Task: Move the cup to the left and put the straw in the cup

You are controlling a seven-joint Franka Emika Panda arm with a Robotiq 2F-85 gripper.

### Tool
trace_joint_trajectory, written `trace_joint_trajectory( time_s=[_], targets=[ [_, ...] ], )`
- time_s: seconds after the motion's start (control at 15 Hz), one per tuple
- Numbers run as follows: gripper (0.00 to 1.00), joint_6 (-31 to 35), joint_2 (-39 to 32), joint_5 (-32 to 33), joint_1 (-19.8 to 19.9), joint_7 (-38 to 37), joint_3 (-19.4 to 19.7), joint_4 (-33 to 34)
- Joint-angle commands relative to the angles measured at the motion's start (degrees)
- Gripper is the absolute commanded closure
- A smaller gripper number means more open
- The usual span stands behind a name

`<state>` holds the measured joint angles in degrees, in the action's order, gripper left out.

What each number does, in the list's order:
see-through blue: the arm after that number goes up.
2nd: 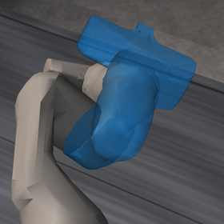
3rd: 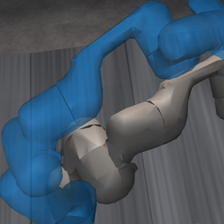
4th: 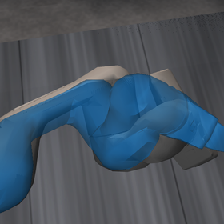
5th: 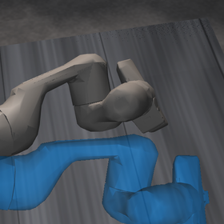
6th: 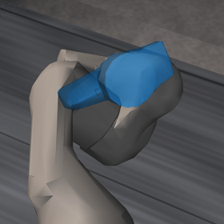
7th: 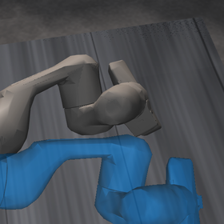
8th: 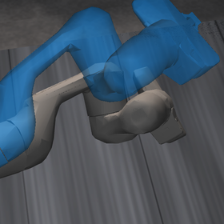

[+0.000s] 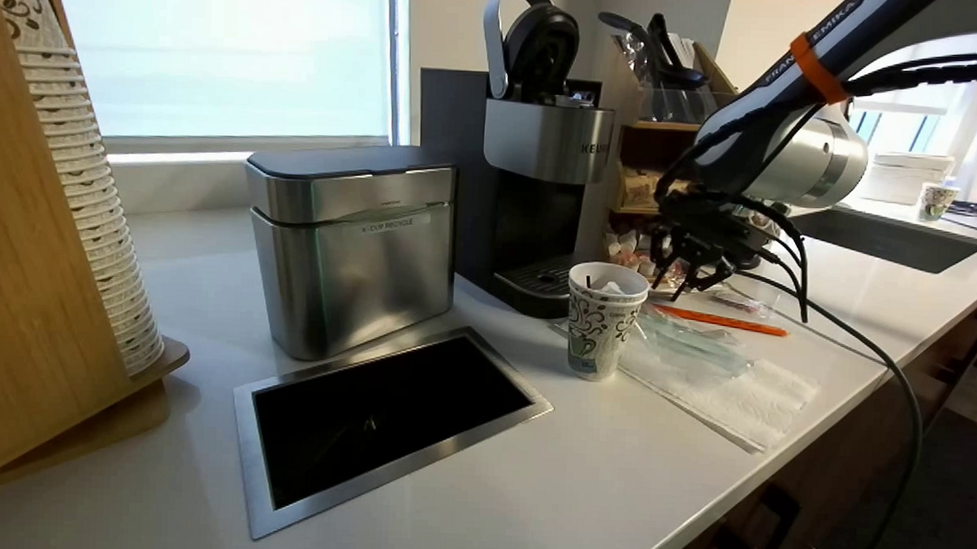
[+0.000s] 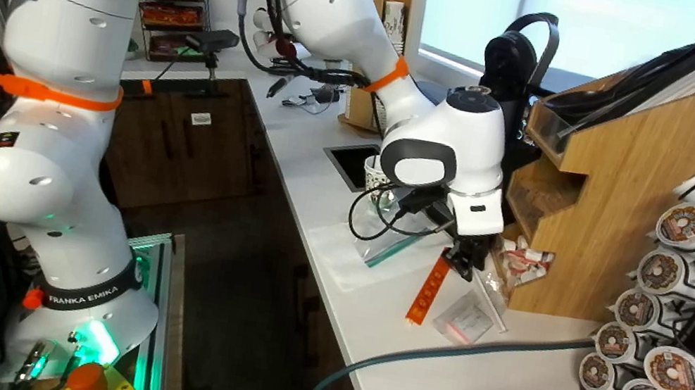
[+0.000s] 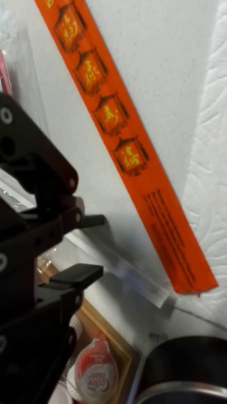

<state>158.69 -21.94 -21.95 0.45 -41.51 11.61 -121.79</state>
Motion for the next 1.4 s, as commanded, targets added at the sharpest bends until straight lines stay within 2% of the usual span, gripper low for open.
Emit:
trace_joint_trajectory(
  time_s=[0.0, 0.07, 0.13, 0.47, 0.67, 0.93, 1.13, 1.27, 1.33],
  targets=[
    [0.89, -3.49, -2.77, 0.42, 1.7, -1.82, -0.93, 3.43],
    [0.97, -4.2, -2.9, 0.5, 1.86, -2.02, -0.86, 3.75],
    [1.0, -4.82, -3.14, 0.56, 2.01, -2.2, -0.84, 4.14],
    [1.0, -6.28, -1.23, 0.48, 2.48, -1.35, -1.44, 3.17],
    [1.0, -2.04, 5.37, 0.26, 2.44, 3.89, -3.2, -3.76],
    [1.0, 4.57, 15.39, -3.84, 3.99, 13.17, -6.25, -12.96],
    [1.0, 6.85, 21.17, -3.8, 4.24, 13.12, -4.93, -18.27],
    [1.0, 9.35, 23.05, 1.16, 4.41, 9.08, -2.92, -21.57],
    [1.0, 9.05, 24.52, 2.17, 4.93, 9.51, -2.56, -23.22]
  ],
)
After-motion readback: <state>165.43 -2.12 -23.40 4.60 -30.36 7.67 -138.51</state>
